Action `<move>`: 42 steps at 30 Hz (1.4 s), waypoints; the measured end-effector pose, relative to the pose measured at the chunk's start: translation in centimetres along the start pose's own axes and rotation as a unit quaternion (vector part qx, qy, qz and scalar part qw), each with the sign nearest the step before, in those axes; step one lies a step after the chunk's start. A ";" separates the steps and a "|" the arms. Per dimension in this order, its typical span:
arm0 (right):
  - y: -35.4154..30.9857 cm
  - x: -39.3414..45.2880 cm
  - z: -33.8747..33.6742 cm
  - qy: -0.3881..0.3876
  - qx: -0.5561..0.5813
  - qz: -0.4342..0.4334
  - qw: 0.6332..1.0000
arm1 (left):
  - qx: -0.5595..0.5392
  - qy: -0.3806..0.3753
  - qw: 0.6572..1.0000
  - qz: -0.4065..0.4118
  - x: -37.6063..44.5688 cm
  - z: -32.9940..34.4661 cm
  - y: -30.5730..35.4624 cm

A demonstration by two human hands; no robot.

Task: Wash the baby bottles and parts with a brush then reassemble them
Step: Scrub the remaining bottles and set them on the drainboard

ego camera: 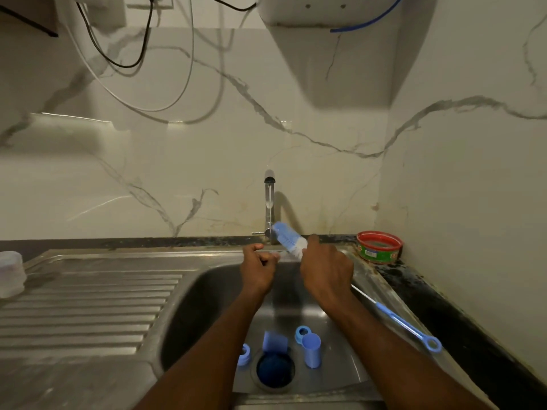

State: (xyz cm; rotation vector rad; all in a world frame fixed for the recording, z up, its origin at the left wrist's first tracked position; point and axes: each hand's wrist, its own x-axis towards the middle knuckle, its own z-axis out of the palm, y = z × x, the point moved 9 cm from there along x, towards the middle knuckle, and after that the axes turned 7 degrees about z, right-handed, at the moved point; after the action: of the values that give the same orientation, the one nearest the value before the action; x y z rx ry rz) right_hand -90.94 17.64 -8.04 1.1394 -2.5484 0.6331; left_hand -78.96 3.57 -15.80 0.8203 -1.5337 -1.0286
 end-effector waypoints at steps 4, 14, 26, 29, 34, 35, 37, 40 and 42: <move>-0.8 -1.0 1.0 -0.035 0.000 -0.024 0.999 | -0.027 -0.038 0.999 -0.013 0.2 0.5 -0.8; 0.4 -0.3 -0.9 0.036 0.021 0.008 0.999 | -0.131 0.029 0.986 -0.100 0.8 0.0 -2.3; -0.1 -0.1 0.2 -0.018 0.040 0.010 0.999 | -0.216 -0.050 0.967 -0.123 0.5 2.5 -1.7; -0.5 -0.8 0.6 -0.028 0.049 -0.016 0.998 | -0.244 -0.012 0.960 -0.140 0.6 1.5 -2.0; -0.3 -0.9 1.4 -0.051 0.027 -0.007 0.998 | -0.231 -0.109 0.959 -0.121 -0.4 2.8 -1.0; -0.1 -0.7 1.2 -0.047 0.020 -0.002 0.999 | -0.223 -0.118 0.961 -0.116 -0.4 3.0 -0.7; 0.4 -0.3 0.3 -0.031 0.017 0.010 0.999 | -0.209 -0.106 0.966 -0.105 -0.3 3.0 -0.6; 0.3 -0.5 -0.9 -0.003 0.024 0.006 1.000 | -0.126 -0.003 0.986 -0.111 0.1 0.9 -2.0; -0.5 -1.1 -0.6 -0.009 0.011 -0.024 1.000 | -0.069 0.040 0.992 -0.101 0.0 -0.5 -2.3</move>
State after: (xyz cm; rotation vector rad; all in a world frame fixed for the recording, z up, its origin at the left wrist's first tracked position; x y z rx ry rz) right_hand -89.80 18.28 -7.83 1.2142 -2.5275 0.6432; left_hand -78.47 2.57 -17.92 0.9211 -1.3151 -1.2217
